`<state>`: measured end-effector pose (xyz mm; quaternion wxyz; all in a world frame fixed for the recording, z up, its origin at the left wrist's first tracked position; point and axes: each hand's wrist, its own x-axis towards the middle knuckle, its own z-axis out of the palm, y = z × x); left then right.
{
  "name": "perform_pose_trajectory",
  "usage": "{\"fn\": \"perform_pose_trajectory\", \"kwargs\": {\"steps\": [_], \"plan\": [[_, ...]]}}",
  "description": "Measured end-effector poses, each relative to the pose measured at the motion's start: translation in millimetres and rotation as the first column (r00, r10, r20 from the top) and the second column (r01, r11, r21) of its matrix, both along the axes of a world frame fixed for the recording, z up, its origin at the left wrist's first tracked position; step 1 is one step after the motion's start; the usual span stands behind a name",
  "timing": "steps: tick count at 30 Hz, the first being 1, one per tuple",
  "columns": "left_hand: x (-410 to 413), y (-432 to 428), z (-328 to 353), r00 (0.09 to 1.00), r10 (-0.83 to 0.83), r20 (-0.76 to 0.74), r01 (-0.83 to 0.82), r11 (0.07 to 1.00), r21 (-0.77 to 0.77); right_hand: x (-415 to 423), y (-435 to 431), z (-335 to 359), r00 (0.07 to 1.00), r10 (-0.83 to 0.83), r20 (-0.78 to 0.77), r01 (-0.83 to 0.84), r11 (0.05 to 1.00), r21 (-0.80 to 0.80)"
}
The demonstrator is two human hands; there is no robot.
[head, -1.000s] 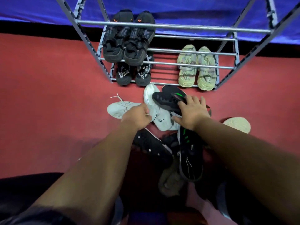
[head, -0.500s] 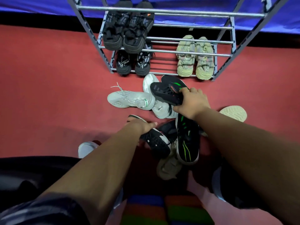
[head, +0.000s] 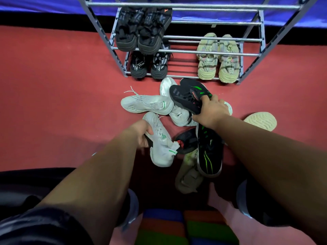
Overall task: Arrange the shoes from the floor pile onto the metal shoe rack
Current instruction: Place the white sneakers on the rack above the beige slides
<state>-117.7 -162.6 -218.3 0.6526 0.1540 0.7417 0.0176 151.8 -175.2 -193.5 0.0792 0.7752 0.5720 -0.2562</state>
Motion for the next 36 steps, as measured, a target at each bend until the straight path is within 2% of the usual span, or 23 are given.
{"fn": "perform_pose_trajectory", "kwargs": {"steps": [4, 6, 8, 10, 12, 14, 17, 20, 22, 25, 29, 33, 36], "plan": [[-8, 3, -16, 0.997, -0.071, -0.014, 0.070, 0.996, -0.062, -7, 1, 0, 0.999, 0.020, 0.039, -0.019, 1.000, -0.023], [-7, 6, -28, 0.988, -0.127, -0.087, 0.120, 0.990, -0.079, -7, 1, 2, 0.999, 0.014, 0.032, -0.013, 1.000, -0.019], [-8, 10, -32, 0.945, -0.255, -0.203, 0.240, 0.966, -0.094, -4, 2, 5, 1.000, -0.004, 0.009, 0.004, 1.000, -0.013], [-11, 12, -36, 0.866, -0.406, -0.291, 0.404, 0.912, -0.072, 1, 4, 9, 1.000, -0.016, -0.017, 0.015, 0.999, -0.028], [-14, 12, -39, 0.815, -0.484, -0.317, 0.503, 0.864, -0.027, 4, 4, 12, 1.000, 0.001, -0.024, -0.002, 0.999, -0.043], [-16, 10, -39, 0.872, -0.428, -0.238, 0.440, 0.898, -0.004, 3, 5, 13, 0.998, 0.054, 0.022, -0.054, 0.999, 0.002], [-27, 2, -29, 0.963, -0.265, -0.042, 0.267, 0.963, 0.026, -11, 6, 14, 0.984, 0.161, 0.077, -0.171, 0.976, 0.135], [-53, -1, -19, 0.947, -0.273, 0.168, 0.270, 0.962, 0.038, -36, 11, 14, 0.966, 0.254, 0.046, -0.259, 0.948, 0.185], [-70, 0, -14, 0.931, -0.259, 0.256, 0.248, 0.966, 0.074, -52, 15, 14, 0.957, 0.290, -0.009, -0.284, 0.942, 0.178], [-85, 6, -17, 0.964, -0.040, 0.264, 0.000, 0.989, 0.151, -68, 22, 14, 0.943, 0.323, -0.077, -0.309, 0.939, 0.153], [-94, 16, -30, 0.934, 0.289, 0.210, -0.333, 0.917, 0.220, -78, 34, 10, 0.939, 0.329, -0.103, -0.317, 0.941, 0.116], [-96, 30, -35, 0.849, 0.498, 0.175, -0.527, 0.816, 0.237, -85, 47, 6, 0.945, 0.305, -0.122, -0.293, 0.950, 0.108], [-93, 41, -37, 0.786, 0.581, 0.211, -0.618, 0.750, 0.238, -90, 55, 0, 0.941, 0.313, -0.130, -0.303, 0.948, 0.092]]}}
